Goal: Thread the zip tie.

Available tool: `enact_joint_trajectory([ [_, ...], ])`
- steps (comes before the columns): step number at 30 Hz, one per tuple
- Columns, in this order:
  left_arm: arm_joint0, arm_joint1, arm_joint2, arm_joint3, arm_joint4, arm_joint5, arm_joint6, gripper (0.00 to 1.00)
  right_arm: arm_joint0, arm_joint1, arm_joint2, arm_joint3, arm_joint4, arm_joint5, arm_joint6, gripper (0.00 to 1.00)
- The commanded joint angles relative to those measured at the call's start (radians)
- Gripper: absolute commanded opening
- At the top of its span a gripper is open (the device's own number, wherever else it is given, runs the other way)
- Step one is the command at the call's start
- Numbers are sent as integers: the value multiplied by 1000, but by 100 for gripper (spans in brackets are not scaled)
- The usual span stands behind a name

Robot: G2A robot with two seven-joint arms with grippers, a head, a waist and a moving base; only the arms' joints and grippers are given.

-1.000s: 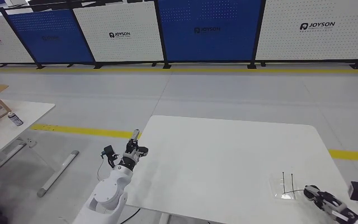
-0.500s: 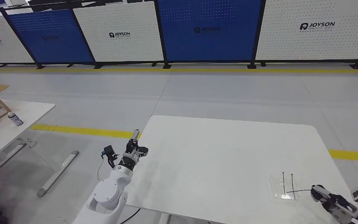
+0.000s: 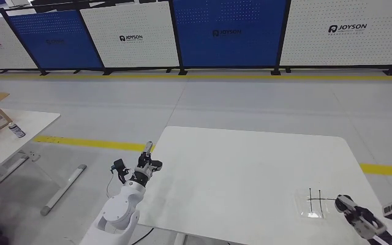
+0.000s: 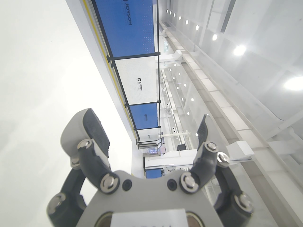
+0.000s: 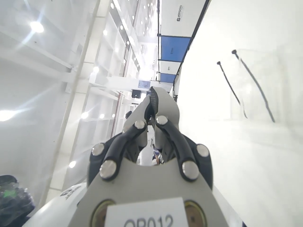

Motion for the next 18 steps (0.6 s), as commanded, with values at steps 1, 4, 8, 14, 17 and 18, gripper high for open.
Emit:
enact_joint_trajectory([
  [1,0,0,0,0,0,0,0,100,-32,-7,-26,-62,-19,3,-82,0],
  [4,0,0,0,0,0,0,0,100,-63,-15,-66,-129,-49,21,-160,0],
  [8,0,0,0,0,0,0,0,100,-65,-16,-73,-136,-61,28,-170,0],
  [14,0,0,0,0,0,0,0,100,-65,-16,-73,-136,-61,28,-170,0],
  [17,0,0,0,0,0,0,0,100,-65,-16,-73,-136,-61,28,-170,0],
  [18,0,0,0,0,0,0,0,100,-65,-16,-74,-137,-61,28,-172,0],
])
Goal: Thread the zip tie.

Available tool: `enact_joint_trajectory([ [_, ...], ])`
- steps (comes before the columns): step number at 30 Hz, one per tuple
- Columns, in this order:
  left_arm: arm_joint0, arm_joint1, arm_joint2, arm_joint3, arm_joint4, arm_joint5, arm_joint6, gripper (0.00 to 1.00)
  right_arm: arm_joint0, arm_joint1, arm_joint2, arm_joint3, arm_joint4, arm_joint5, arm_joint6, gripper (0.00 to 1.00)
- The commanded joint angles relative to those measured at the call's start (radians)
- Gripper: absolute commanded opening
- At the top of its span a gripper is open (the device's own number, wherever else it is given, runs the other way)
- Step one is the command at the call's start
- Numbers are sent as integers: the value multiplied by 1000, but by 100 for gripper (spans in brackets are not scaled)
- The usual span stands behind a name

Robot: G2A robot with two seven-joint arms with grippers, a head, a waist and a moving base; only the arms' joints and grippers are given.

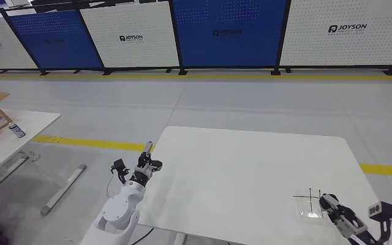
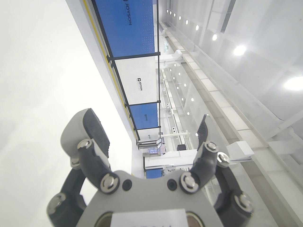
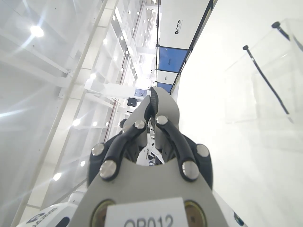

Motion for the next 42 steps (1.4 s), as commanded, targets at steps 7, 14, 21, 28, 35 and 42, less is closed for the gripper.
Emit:
enact_joint_trajectory([
  [7,0,0,0,0,0,0,0,100,3,-26,-90,-42,-33,-31,-277,0],
  [14,0,0,0,0,0,0,0,100,-4,-47,-193,-77,-51,-60,-410,0],
  [21,0,0,0,0,0,0,0,100,-4,-47,-193,-77,-51,-60,-410,0],
  [28,0,0,0,0,0,0,0,100,3,-47,-188,-87,-126,-62,-385,0],
  [35,0,0,0,0,0,0,0,100,-17,-44,-167,-159,-203,9,-361,0],
  [42,0,0,0,0,0,0,0,100,-17,-44,-167,-159,-203,9,-361,0],
])
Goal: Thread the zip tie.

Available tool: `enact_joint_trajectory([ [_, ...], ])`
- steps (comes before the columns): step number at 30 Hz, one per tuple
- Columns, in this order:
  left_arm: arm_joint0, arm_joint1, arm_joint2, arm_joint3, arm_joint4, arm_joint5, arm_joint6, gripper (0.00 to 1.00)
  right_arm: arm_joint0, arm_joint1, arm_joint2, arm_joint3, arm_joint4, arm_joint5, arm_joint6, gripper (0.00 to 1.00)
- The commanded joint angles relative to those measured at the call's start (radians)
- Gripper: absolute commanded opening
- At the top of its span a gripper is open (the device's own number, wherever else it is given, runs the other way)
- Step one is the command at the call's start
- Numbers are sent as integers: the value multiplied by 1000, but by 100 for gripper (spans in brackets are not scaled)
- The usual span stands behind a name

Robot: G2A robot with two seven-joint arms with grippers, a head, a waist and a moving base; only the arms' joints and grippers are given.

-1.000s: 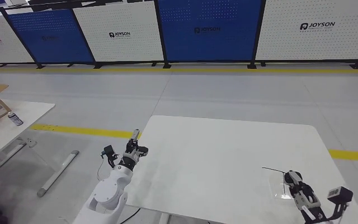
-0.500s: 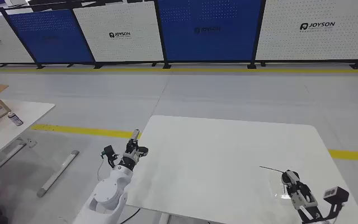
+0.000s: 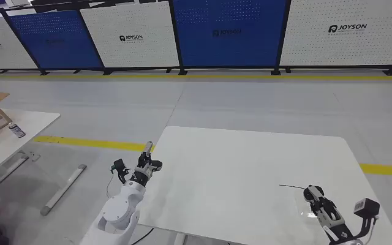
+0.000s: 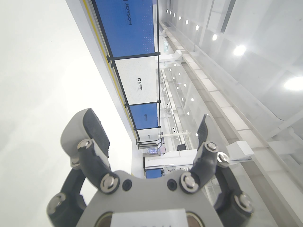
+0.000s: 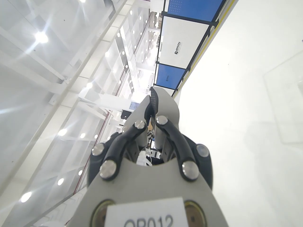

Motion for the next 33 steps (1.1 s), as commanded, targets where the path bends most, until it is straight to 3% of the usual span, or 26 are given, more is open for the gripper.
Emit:
enact_joint_trajectory([
  [1,0,0,0,0,0,0,0,100,0,0,0,0,0,0,0,0],
  [16,0,0,0,0,0,0,0,100,0,0,0,0,0,0,0,0],
  [20,0,2,17,-17,13,5,-94,100,0,0,0,0,0,0,0,0],
  [24,15,15,14,-47,16,56,-327,100,0,0,0,0,0,0,0,0],
  [25,18,17,11,-52,32,54,-357,100,0,0,0,0,0,0,0,0],
  [26,21,19,9,-54,66,44,-362,100,0,0,0,0,0,0,0,0],
  [27,24,19,14,-55,106,34,-328,100,0,0,0,0,0,0,0,0],
  [33,24,18,17,-56,110,33,-319,100,0,0,0,0,0,0,0,0],
])
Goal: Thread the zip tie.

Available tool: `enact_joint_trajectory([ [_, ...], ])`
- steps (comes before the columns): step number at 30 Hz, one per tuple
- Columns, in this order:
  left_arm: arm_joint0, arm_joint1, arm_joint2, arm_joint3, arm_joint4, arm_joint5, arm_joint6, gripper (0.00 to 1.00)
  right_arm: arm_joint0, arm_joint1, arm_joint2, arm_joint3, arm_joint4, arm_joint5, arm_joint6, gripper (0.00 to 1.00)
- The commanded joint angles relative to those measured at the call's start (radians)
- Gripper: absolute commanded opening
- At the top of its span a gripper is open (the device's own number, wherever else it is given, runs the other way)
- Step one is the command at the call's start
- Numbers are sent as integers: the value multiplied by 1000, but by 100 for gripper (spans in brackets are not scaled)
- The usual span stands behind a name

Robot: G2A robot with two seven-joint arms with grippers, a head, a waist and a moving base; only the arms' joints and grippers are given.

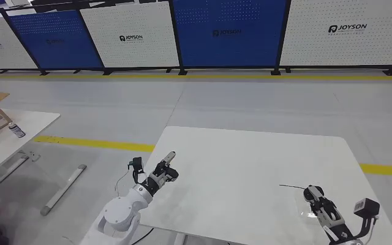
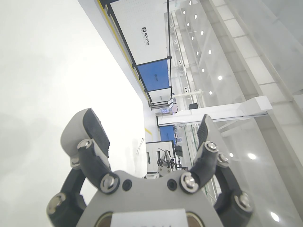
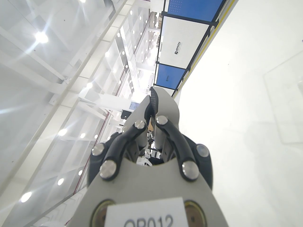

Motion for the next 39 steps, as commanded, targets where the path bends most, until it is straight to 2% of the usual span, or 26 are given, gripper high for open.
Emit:
enact_joint_trajectory([
  [1,0,0,0,0,0,0,-2,100,0,0,0,0,0,0,0,0],
  [6,-3,-1,5,4,-20,3,-8,100,14,-1,-20,-6,-15,-3,30,0],
  [9,-10,0,5,13,-43,1,-56,100,29,-2,-43,7,-12,-32,86,0],
  [11,-9,2,17,12,-49,2,-107,100,36,-4,-59,16,-1,-42,107,0],
  [13,-13,4,29,17,-79,15,-185,100,44,-6,-73,28,0,-52,116,0],
  [15,-25,5,40,28,-99,26,-236,100,56,-7,-90,42,-13,-46,118,0],
  [18,-40,2,60,45,-126,22,-221,100,62,-9,-94,49,-21,-36,105,0],
  [32,-40,2,60,45,-126,22,-221,100,66,-10,-96,49,-23,-34,100,0],
  [34,-44,0,83,43,-125,13,-228,100,71,-12,-104,52,-12,-47,93,0],
  [36,-49,0,104,44,-152,5,-275,100,75,-15,-110,65,20,-78,93,0],
  [39,-58,0,147,40,-138,-1,-317,100,81,-18,-118,76,35,-104,98,0],
])
